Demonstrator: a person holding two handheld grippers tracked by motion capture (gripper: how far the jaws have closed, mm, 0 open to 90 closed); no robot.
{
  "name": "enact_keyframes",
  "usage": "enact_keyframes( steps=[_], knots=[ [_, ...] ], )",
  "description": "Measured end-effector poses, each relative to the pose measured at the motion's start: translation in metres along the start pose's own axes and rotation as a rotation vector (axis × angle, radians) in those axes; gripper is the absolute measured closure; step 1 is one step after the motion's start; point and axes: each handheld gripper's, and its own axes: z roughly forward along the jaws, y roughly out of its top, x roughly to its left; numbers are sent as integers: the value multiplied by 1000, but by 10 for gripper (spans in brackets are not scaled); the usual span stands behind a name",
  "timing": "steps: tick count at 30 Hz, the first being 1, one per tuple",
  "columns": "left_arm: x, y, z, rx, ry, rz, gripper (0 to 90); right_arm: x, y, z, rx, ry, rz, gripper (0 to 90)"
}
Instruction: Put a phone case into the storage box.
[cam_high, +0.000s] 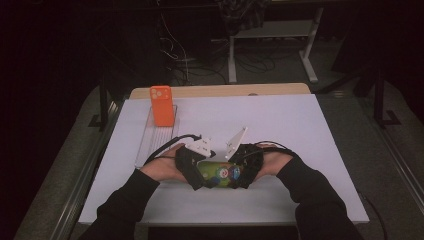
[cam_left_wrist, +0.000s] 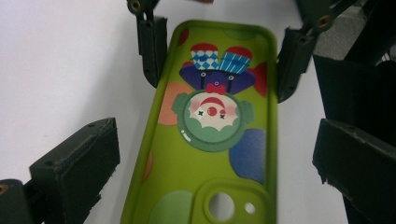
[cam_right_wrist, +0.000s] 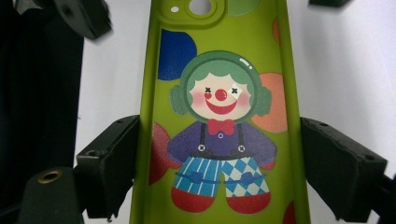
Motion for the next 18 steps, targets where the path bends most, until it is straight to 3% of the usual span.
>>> enact_keyframes(
  steps=[10,18],
  knots=[
    [-3,-2,10,77,-31,24,2,6,8,-2,-22,10,-39,151],
    [-3,-3,10,90,-41,26,62,7,8,-5,-37,6,-46,151]
  ],
)
